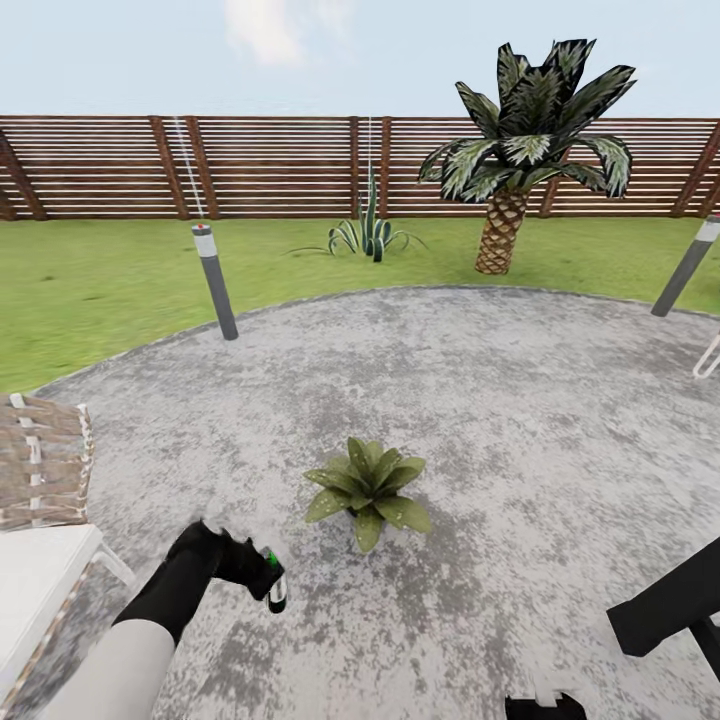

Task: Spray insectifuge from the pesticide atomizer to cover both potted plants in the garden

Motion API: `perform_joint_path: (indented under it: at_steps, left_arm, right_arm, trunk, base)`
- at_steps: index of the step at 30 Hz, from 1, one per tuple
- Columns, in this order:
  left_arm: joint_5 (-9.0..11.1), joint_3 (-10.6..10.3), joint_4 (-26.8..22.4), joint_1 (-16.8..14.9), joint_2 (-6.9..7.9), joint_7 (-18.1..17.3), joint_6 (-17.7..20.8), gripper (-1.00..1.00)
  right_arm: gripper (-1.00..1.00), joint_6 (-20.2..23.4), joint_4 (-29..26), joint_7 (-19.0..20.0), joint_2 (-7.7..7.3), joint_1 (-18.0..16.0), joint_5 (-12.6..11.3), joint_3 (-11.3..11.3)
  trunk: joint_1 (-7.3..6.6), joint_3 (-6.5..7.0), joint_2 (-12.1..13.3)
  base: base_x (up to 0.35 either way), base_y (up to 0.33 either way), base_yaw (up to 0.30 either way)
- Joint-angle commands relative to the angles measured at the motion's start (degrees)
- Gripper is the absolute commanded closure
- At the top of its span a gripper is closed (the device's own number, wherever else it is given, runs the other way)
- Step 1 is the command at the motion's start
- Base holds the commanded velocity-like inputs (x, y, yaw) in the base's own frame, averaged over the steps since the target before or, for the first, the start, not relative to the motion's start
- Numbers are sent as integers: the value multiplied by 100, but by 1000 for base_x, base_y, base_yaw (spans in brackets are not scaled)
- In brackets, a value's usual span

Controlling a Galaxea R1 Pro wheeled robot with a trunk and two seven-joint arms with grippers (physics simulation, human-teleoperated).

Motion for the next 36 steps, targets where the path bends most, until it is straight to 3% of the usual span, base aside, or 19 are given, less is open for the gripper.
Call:
perform_joint_path:
  at_steps: [1, 4, 5, 7, 8, 10, 11, 13, 15, 29, 36]
  left_arm:
    - [68, 35, 1, 118, 16, 18, -232, 100]
    - [172, 53, 270, 356, 123, 87, -1157, 100]
    - [181, 58, 547, 387, 154, 95, -1533, 100]
    - [176, 54, 1035, 404, 197, 88, -2067, 100]
    - [164, 51, 1149, 395, 204, 82, -2154, 100]
    - [135, 11, 1381, 364, 214, 35, -2261, 100]
    - [126, -2, 1428, 359, 215, -15, -2272, 100]
    - [70, -74, 1491, 342, 216, -399, -2285, 100]
    - [-193, -284, 1503, 335, 193, -777, -2283, 100]
    - [-149, -249, 1482, 411, 32, -330, -2723, 100]
    - [-298, -319, 1481, 399, 37, -101, -2947, 100]
  right_arm:
    - [-100, -13, -12, -3, 2, -2, -46, 52]
    - [-100, -9, -360, 84, -20, -2, 90, 235]
    - [-100, -9, -690, 331, -78, -2, 277, 411]
    - [-100, 5, -1285, 1182, -254, -2, 698, 584]
    - [-100, 13, -1461, 1514, -290, -2, 841, 607]
    - [-100, 23, -1821, 2427, -338, -2, 1346, 636]
    - [-100, 25, -1888, 2675, -344, -5, 1550, 640]
    - [-100, 26, -2043, 3432, -352, -61, 2210, 645]
    - [-100, 32, -2383, 4078, -356, -120, 2592, 645]
    - [-100, 6, -2829, 4133, 102, -186, 2601, 708]
    - [-100, 40, -3055, 4358, 329, -186, 2613, 692]
  trunk:
    - [-1, -4, -2]
    - [-1, -4, -2]
    - [-1, -4, -2]
    - [-1, -4, -2]
    - [-1, -4, -2]
    - [-1, -4, -2]
    - [-1, -4, -2]
    - [-1, -4, -2]
    - [-1, -4, -2]
    - [-2, -3, -2]
    - [-2, -3, -2]
  base:
    - [0, 0, 5]
    - [0, 0, 2]
    - [0, 0, 0]
    - [0, 0, 0]
    - [0, 0, 0]
    - [0, 0, 0]
    - [0, 0, 0]
    - [0, 0, 0]
    - [0, 0, 0]
    - [0, 0, 0]
    - [0, 0, 0]
